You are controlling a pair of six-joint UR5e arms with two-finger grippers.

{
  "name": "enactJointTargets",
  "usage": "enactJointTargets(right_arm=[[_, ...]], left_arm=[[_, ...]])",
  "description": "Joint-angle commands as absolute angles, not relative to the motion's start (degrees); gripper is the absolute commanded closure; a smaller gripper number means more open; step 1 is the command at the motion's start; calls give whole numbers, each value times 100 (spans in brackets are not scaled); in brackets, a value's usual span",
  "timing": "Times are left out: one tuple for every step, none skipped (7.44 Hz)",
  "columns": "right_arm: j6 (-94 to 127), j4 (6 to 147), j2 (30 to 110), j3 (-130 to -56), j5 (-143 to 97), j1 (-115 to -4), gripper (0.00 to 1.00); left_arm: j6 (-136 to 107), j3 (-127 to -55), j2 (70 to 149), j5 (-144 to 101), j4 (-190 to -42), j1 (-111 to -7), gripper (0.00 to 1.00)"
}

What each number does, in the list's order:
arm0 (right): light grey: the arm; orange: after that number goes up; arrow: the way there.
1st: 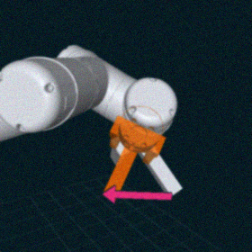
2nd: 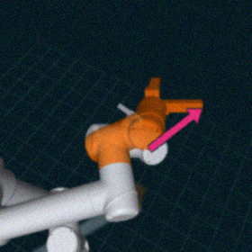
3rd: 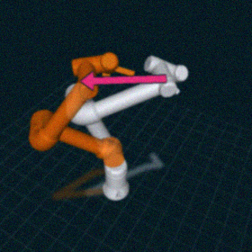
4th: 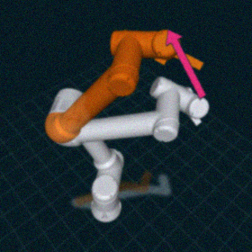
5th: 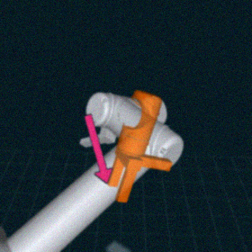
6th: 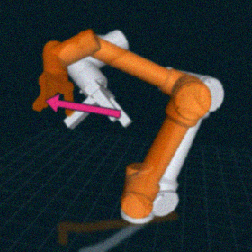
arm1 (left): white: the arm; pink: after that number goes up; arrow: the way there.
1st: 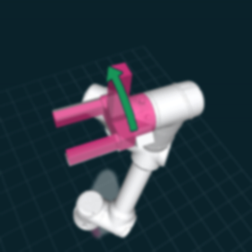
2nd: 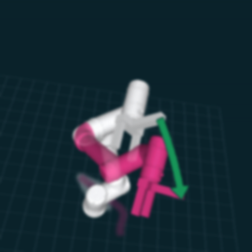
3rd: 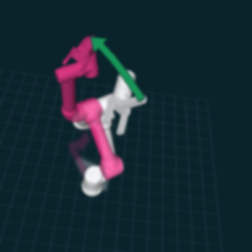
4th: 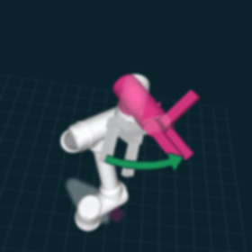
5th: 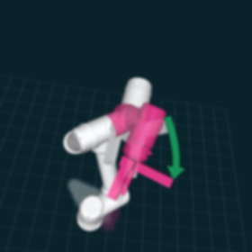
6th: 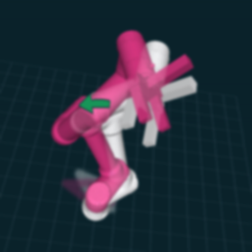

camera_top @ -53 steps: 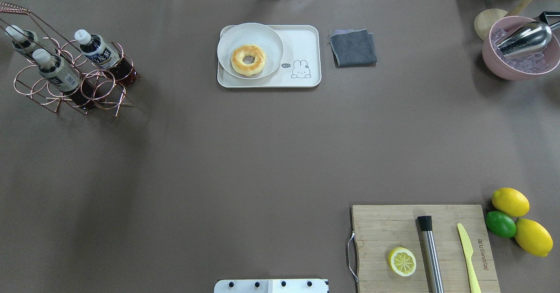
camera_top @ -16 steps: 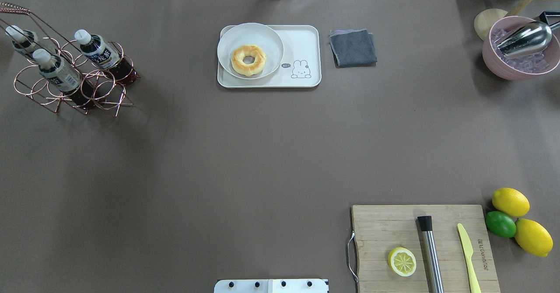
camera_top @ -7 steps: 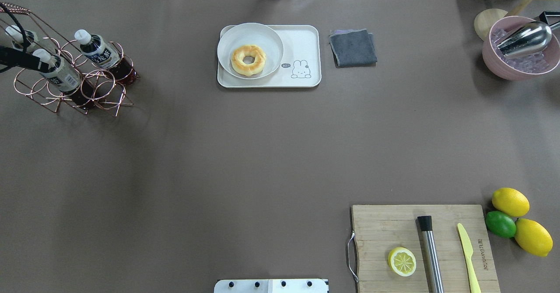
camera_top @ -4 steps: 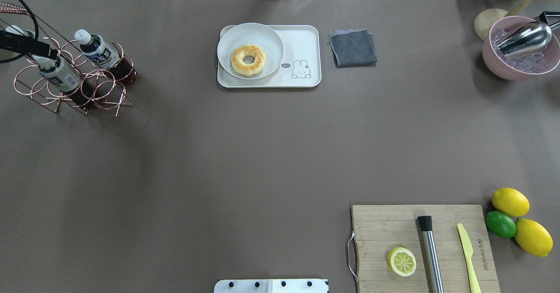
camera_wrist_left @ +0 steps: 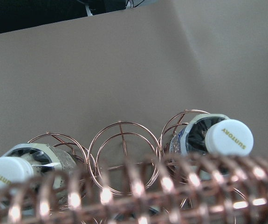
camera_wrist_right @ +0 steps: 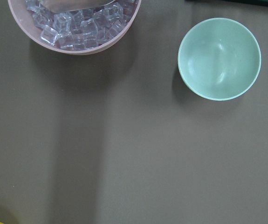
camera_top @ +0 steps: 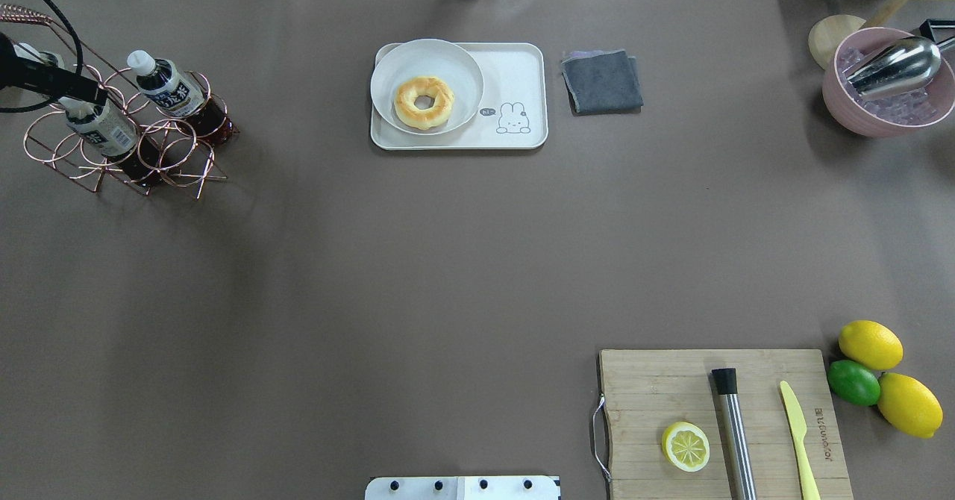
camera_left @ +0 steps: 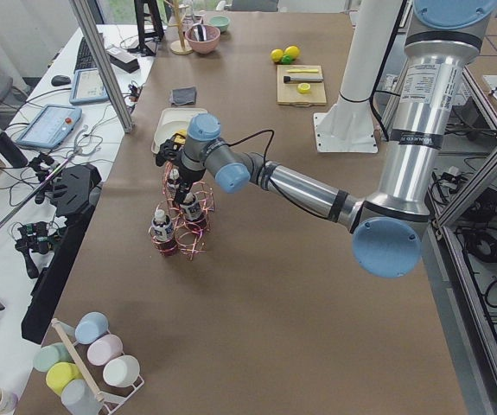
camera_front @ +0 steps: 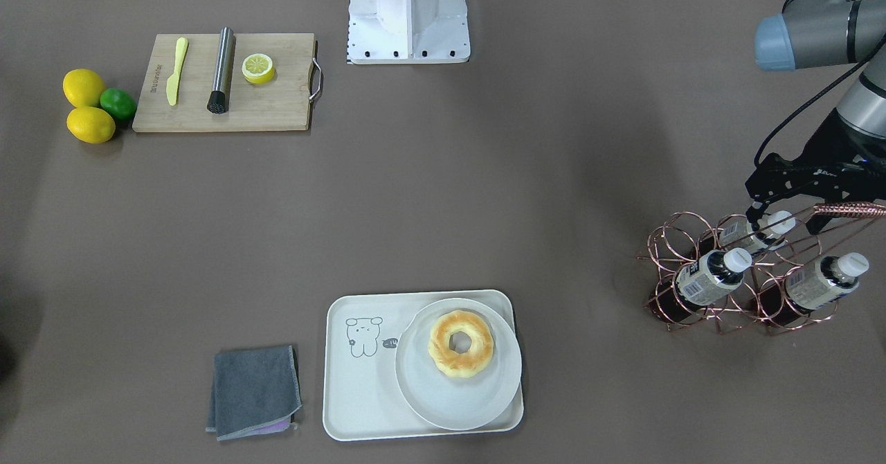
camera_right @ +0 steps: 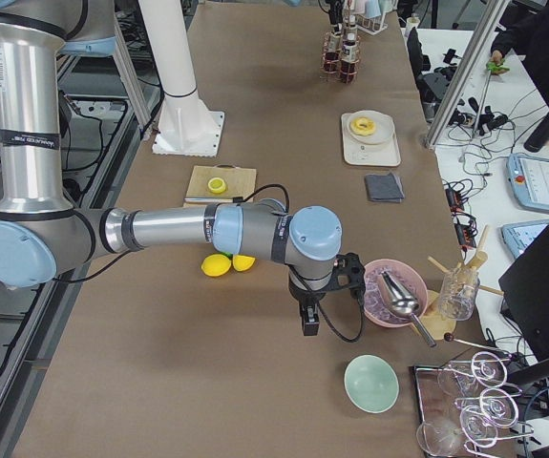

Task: Place tea on tray
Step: 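Lower the left gripper onto the nearest tea bottle in the copper rack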

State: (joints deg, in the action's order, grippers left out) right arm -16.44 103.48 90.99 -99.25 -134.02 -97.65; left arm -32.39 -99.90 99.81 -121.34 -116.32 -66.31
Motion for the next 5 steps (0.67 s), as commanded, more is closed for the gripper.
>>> enactJointTargets(right_arm=[[-1643, 10362, 9062, -9932, -13403, -9765, 0], [-1635, 10362, 9062, -9932, -13403, -9765, 0], [-1643, 10362, 9070, -9932, -13403, -9765, 0], [-1635, 10362, 9079, -9932, -13403, -9765, 0], [-1643, 10362, 9079, -9932, -13403, -9773, 0]], left_arm=[[-3234, -9993, 9949, -12190, -11646, -6627, 15], [-3243, -10002, 9941, -12190, -11637, -6627, 17], [-3243, -10019, 9923, -12199, -11637, -6627, 28], [-3243, -10037, 9905, -12199, -11645, -6636, 35], [-3234, -10037, 9897, -12199, -11646, -6636, 44]])
